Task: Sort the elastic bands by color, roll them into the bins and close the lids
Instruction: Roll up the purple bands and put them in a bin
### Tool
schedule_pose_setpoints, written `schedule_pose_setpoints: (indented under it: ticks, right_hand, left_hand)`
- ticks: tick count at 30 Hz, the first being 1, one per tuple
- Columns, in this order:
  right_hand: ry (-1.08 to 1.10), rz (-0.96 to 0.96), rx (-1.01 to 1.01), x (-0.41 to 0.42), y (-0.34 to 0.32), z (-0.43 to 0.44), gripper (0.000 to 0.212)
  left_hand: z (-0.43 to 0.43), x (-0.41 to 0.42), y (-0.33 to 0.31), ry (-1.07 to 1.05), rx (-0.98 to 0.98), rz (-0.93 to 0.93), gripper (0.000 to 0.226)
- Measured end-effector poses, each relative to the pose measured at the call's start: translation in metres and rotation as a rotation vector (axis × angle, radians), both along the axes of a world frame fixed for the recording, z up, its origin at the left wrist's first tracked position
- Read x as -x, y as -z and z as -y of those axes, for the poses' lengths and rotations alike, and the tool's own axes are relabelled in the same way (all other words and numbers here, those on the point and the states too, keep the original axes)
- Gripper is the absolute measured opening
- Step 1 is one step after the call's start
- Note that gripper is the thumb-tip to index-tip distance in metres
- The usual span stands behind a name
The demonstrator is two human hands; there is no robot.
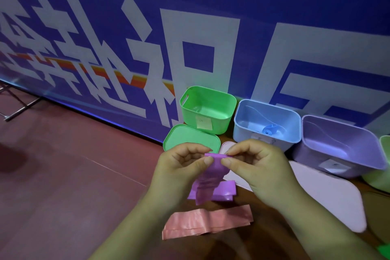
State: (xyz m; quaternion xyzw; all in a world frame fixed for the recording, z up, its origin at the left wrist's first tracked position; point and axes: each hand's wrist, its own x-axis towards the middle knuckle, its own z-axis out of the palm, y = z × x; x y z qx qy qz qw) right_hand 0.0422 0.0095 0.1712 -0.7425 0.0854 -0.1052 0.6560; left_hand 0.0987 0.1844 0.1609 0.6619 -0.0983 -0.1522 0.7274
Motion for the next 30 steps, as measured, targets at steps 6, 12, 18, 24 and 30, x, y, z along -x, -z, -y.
schedule_pose_setpoints:
  ticks: [6,12,18,24,30]
  right_hand:
    - [0.109,-0.205,0.03,-0.008,0.051,0.021,0.018]
    - [0.221,-0.576,0.272,-0.009,0.15,0.049,0.008]
    - [0.223,-0.729,0.324,-0.016,0.215,0.049,0.018]
    - [0.211,-0.815,0.4,-0.031,0.24,0.04,0.017]
    - [0.289,-0.752,0.306,-0.036,0.228,0.038,0.022]
  left_hand:
    - [-0.006,-0.016,0.037,-0.024,-0.13,-0.021,0.013]
    - [-0.008,-0.028,0.085,0.0,-0.264,-0.097,0.02]
    - [0.001,-0.035,0.112,0.04,-0.344,-0.174,0.016]
    - [0.002,-0.049,0.13,0.072,-0.385,-0.214,0.022]
    - [0.006,-0.059,0.129,0.082,-0.338,-0.251,0.016]
